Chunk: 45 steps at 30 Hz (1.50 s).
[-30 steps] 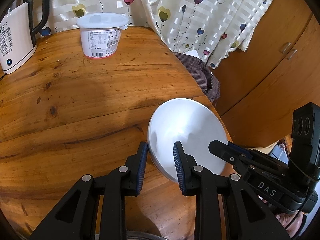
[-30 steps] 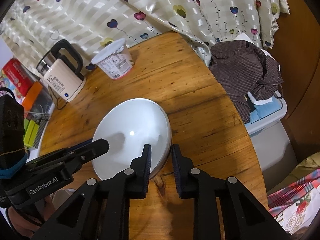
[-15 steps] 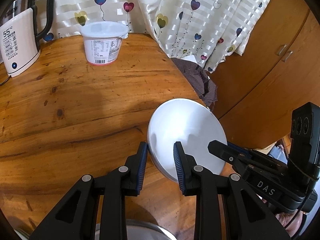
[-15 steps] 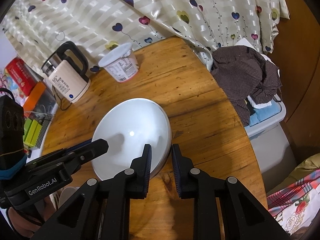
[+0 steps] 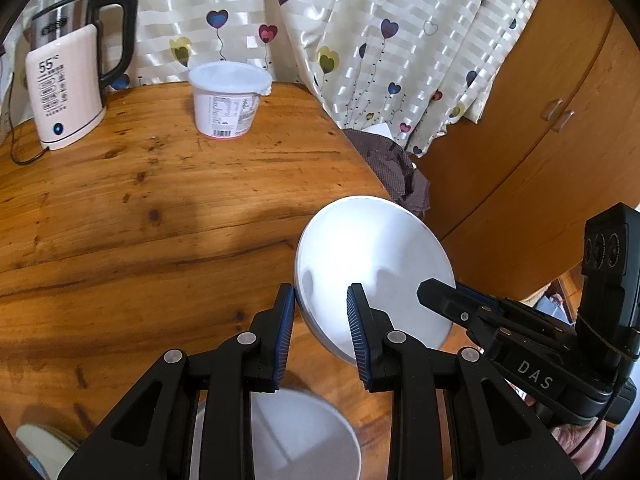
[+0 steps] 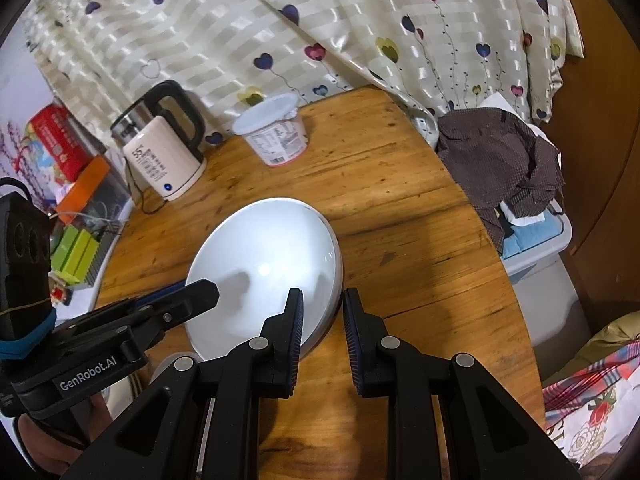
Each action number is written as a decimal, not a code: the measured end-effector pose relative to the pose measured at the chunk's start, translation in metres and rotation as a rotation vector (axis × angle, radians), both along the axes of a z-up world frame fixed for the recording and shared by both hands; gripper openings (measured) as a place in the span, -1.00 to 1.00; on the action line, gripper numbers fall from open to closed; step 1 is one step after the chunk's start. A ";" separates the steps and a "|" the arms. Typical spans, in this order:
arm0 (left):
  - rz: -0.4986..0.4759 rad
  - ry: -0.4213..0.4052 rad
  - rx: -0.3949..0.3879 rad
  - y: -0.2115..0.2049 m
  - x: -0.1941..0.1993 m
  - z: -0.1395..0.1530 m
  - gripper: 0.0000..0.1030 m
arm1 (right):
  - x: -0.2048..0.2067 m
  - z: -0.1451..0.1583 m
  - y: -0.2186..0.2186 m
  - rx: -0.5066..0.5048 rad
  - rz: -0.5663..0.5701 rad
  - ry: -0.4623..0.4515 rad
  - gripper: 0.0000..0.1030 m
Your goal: Organize plates and bowls
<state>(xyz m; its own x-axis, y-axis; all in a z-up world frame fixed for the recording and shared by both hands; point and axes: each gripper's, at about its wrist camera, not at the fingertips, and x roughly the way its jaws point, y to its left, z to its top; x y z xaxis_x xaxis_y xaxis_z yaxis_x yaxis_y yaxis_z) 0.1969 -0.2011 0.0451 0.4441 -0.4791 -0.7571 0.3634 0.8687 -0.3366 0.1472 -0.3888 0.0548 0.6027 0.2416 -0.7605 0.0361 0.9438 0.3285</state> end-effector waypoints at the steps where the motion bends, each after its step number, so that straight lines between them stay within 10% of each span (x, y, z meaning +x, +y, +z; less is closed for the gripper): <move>1: 0.005 -0.002 -0.001 0.003 -0.003 0.002 -0.45 | -0.002 0.002 0.003 0.000 0.004 -0.002 -0.61; 45: 0.114 0.011 0.023 0.079 -0.084 0.002 -0.45 | -0.065 0.002 0.079 0.017 0.137 0.035 -0.61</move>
<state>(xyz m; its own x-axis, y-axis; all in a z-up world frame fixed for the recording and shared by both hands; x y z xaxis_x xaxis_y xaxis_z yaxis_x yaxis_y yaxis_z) 0.1130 -0.1225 0.0469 0.4861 -0.4082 -0.7727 0.2580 0.9118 -0.3194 0.0821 -0.3094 0.0568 0.5362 0.3324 -0.7759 -0.0805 0.9352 0.3449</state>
